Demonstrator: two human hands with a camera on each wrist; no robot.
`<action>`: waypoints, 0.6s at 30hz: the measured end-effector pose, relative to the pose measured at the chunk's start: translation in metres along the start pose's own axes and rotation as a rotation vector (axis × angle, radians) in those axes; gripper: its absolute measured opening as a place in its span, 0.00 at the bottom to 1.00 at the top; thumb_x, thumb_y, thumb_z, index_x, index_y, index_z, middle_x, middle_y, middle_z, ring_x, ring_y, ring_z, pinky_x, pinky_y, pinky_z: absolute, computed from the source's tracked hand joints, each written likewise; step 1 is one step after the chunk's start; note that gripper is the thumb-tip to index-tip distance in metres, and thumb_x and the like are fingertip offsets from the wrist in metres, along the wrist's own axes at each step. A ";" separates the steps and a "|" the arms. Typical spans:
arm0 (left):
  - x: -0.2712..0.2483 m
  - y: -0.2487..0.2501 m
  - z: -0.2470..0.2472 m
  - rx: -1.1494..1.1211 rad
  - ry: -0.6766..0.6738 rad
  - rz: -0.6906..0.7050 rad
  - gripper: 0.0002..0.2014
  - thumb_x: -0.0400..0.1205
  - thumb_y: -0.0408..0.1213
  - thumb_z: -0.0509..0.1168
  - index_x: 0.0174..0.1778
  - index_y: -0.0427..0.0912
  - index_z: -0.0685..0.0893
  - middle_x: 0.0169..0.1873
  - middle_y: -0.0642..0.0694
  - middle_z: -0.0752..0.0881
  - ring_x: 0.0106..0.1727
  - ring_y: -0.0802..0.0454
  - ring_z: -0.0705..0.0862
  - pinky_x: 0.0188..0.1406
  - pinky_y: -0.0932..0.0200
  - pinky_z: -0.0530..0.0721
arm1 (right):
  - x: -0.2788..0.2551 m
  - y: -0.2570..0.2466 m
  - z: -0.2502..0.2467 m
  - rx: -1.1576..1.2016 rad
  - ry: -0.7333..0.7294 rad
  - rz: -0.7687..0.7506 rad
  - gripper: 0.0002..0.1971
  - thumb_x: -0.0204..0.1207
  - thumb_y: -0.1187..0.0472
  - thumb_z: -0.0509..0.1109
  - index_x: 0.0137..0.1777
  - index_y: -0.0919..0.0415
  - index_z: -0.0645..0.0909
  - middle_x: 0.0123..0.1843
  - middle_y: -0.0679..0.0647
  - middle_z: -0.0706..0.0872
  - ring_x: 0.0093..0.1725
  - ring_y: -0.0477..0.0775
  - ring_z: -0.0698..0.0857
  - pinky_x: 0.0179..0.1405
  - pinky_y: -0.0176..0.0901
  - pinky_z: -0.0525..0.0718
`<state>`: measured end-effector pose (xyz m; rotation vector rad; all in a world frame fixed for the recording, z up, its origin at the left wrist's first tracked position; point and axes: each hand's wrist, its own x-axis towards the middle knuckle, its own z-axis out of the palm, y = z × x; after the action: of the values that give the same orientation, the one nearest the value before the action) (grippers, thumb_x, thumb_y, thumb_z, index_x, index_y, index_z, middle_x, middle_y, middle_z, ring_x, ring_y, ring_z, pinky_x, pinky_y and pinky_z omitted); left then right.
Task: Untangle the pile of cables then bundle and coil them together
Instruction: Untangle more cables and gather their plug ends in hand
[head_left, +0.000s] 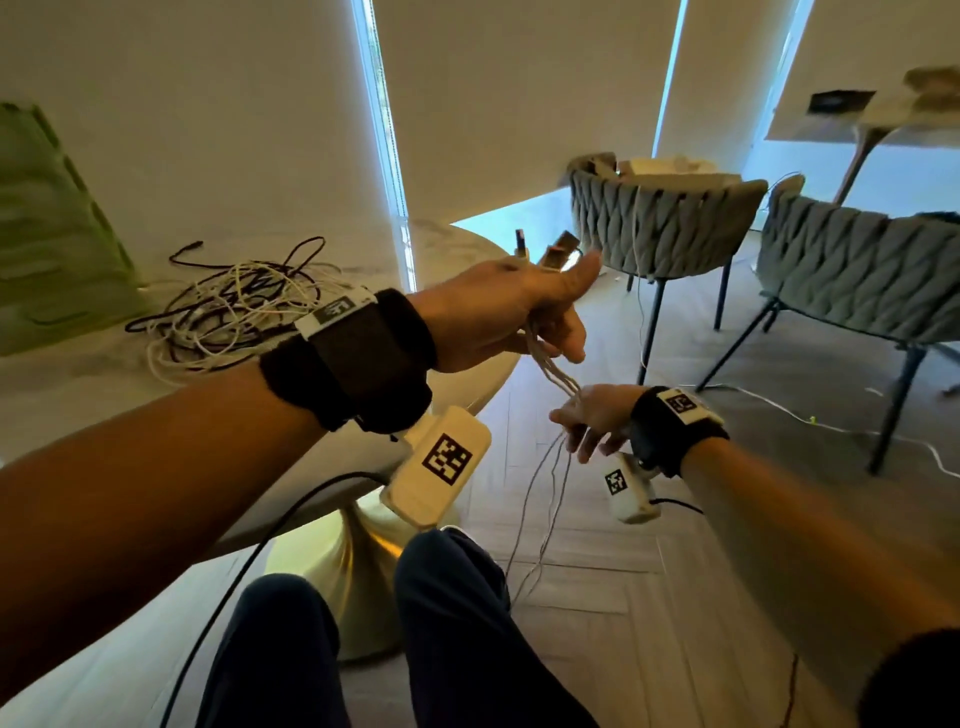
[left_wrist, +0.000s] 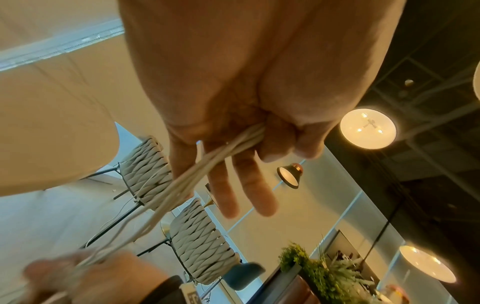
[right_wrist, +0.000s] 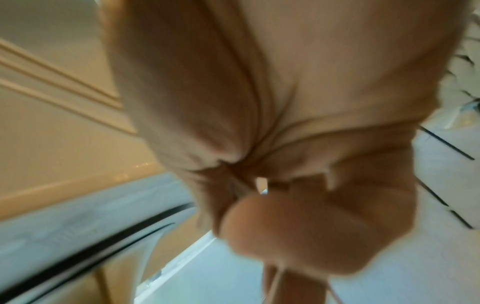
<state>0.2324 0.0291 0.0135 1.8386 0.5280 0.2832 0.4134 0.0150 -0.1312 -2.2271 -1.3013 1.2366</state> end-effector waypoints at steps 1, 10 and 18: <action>0.003 -0.002 0.000 -0.013 0.026 -0.021 0.27 0.86 0.51 0.54 0.26 0.44 0.85 0.31 0.45 0.88 0.49 0.43 0.87 0.68 0.41 0.79 | 0.004 0.005 -0.003 0.092 0.082 -0.013 0.15 0.85 0.50 0.60 0.54 0.63 0.79 0.47 0.57 0.87 0.41 0.53 0.87 0.35 0.42 0.82; 0.024 -0.007 -0.017 -0.257 0.258 0.072 0.21 0.87 0.45 0.58 0.28 0.44 0.65 0.19 0.50 0.62 0.20 0.54 0.64 0.33 0.58 0.79 | 0.024 0.021 -0.006 -0.115 -0.087 -0.028 0.08 0.82 0.56 0.67 0.58 0.56 0.79 0.57 0.56 0.86 0.52 0.57 0.89 0.46 0.55 0.90; 0.017 -0.028 -0.050 -0.522 0.271 0.040 0.09 0.83 0.44 0.60 0.53 0.43 0.71 0.28 0.50 0.64 0.27 0.56 0.65 0.34 0.57 0.72 | -0.010 -0.059 -0.039 -0.353 0.234 -0.440 0.09 0.83 0.64 0.63 0.56 0.55 0.84 0.60 0.52 0.85 0.55 0.51 0.84 0.51 0.40 0.82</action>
<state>0.2191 0.0863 0.0024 1.3102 0.5414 0.6405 0.4080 0.0463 -0.0676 -2.0499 -1.8874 0.6077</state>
